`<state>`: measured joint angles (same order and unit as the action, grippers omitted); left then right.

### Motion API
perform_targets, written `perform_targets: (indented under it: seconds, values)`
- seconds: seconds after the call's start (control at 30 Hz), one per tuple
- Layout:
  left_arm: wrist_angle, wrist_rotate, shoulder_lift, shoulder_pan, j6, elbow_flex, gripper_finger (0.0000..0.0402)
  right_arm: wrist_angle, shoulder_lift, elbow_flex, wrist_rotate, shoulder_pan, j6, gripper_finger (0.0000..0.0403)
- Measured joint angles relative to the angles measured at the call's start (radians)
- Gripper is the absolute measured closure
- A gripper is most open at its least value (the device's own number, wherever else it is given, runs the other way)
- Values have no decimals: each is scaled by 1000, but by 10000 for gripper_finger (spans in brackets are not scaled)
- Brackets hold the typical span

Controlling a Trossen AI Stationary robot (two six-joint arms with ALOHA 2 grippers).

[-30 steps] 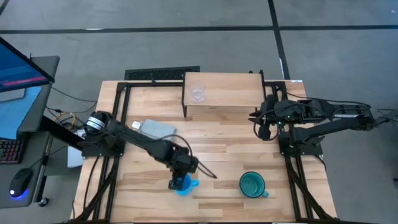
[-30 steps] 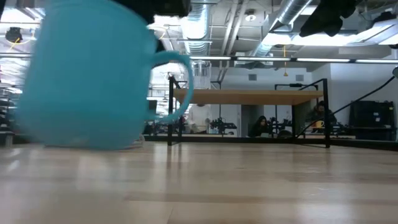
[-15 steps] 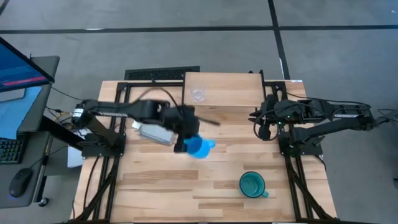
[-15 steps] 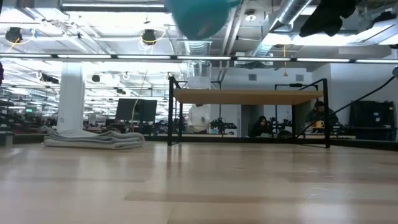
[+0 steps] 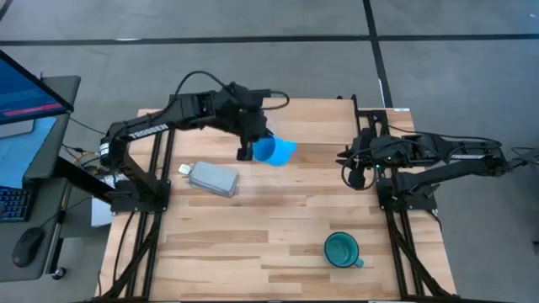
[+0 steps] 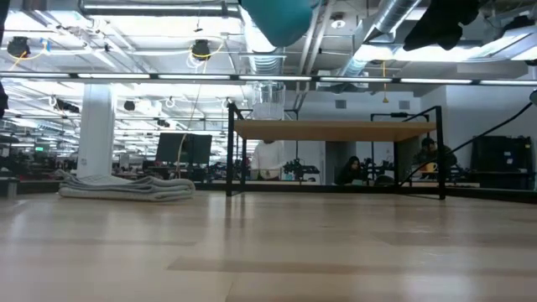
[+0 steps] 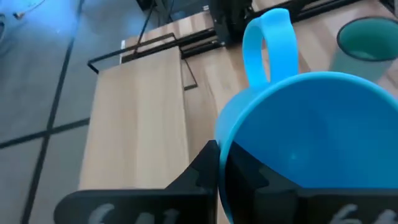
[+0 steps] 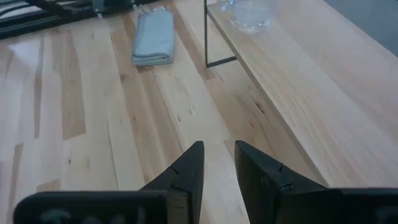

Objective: Stack small to large cups/mugs on shelf
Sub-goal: Put the blue mug on the shelf

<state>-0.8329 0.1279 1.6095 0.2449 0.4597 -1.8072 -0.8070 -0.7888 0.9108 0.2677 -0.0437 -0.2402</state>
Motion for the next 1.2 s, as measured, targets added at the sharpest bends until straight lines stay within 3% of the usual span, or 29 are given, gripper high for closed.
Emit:
perform_targets:
  seconds: [0.27,0.47,0.7,0.93,1.2]
  values:
    - [119,115,10,130,67,0,401,10,-55,0,50,0,-29,290]
    - [75,144,72,173,121,-33,401,53,-89,0,51,0,-26,290]
    - [32,183,233,181,189,-237,401,115,-105,0,52,1,-21,290]
    - [-187,206,457,177,278,-546,401,112,-105,0,52,1,-54,290]
    - [-162,170,483,174,327,-502,401,112,-105,0,52,1,-67,290]
